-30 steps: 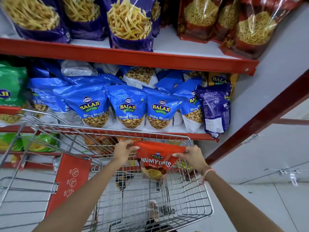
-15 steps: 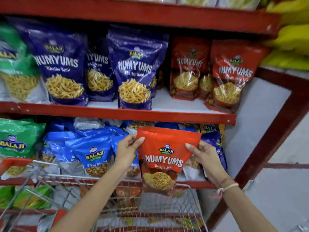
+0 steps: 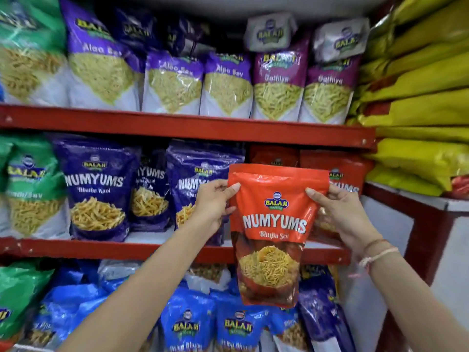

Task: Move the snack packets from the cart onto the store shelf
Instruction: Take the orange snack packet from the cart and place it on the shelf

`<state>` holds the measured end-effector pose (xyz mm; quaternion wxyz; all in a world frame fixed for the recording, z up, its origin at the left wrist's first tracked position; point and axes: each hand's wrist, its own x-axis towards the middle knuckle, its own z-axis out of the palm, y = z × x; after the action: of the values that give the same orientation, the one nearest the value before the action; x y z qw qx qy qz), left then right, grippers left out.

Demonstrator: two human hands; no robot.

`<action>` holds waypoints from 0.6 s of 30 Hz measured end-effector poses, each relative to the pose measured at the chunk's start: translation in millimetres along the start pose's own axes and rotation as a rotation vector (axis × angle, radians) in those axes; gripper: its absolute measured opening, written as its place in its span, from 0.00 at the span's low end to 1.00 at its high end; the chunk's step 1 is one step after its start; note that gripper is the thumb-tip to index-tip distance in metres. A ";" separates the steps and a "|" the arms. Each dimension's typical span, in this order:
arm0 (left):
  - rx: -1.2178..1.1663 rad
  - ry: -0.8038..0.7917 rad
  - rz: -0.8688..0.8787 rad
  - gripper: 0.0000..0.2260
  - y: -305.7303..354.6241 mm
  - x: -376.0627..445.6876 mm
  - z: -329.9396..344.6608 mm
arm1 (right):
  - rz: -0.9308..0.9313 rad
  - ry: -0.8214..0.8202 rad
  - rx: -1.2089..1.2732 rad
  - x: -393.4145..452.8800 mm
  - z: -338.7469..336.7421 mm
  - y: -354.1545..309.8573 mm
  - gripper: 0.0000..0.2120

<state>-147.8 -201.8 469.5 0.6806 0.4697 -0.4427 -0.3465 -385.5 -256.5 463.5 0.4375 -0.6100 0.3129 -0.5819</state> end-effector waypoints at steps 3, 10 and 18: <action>-0.002 0.002 0.015 0.05 26.0 26.5 15.0 | -0.096 0.052 -0.044 34.3 -3.4 -22.5 0.10; -0.091 0.067 0.091 0.02 34.2 64.0 38.6 | -0.140 0.149 -0.106 98.8 -12.2 -24.8 0.13; -0.125 0.098 0.114 0.04 5.6 83.6 55.8 | -0.101 0.208 0.071 115.8 -9.3 6.4 0.05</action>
<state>-168.5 -292.8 507.3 0.7481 0.4167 -0.4126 -0.3108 -379.2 -363.8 507.7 0.3942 -0.5455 0.3047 -0.6739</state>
